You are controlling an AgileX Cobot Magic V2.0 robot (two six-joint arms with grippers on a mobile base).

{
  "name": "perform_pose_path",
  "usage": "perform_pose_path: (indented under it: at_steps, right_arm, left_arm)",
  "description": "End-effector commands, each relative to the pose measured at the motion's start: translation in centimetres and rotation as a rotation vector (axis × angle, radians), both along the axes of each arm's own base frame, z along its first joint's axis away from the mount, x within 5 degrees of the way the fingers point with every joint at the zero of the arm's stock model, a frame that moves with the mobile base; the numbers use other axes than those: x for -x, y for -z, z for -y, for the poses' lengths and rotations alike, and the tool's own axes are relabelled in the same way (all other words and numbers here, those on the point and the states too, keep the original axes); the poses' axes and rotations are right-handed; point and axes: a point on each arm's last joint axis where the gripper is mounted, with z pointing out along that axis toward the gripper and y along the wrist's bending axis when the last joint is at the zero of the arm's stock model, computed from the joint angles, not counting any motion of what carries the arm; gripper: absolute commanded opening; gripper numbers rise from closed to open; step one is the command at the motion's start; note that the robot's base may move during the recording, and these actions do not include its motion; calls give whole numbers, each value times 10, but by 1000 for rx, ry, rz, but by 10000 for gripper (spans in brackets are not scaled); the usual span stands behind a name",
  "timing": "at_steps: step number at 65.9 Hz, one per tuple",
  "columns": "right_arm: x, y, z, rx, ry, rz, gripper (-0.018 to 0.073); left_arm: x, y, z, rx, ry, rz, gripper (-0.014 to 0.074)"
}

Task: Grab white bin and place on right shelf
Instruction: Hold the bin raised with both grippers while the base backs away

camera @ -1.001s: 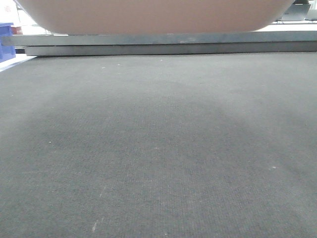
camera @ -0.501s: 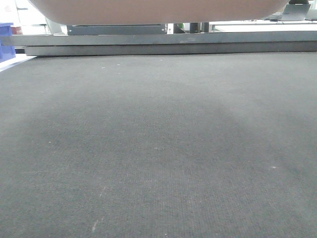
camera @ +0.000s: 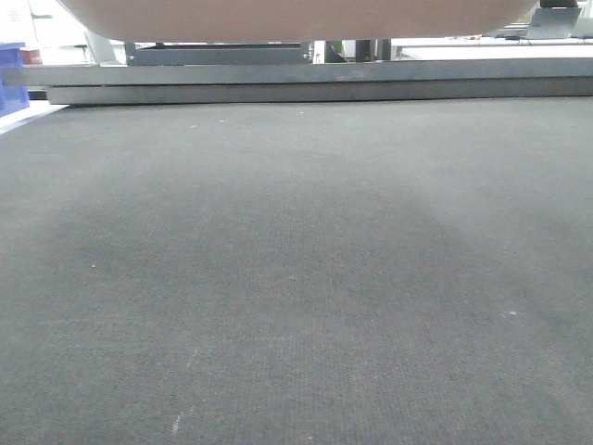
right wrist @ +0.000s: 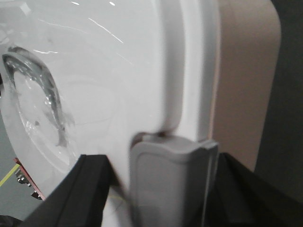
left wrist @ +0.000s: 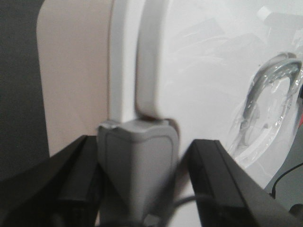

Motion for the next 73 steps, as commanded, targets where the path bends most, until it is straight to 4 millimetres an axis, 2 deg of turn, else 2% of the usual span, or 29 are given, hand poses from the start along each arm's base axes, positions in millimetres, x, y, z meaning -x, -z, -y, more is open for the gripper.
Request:
perform_pose_path:
  at_steps: [1, 73]
  right_arm:
    - [24, -24, -17, -160, -209, 36, 464]
    - [22, -25, -16, -166, -184, 48, 464]
  left_arm:
    - [14, -25, 9, 144, 68, 69, 248]
    - [15, -24, 9, 140, 82, 63, 248]
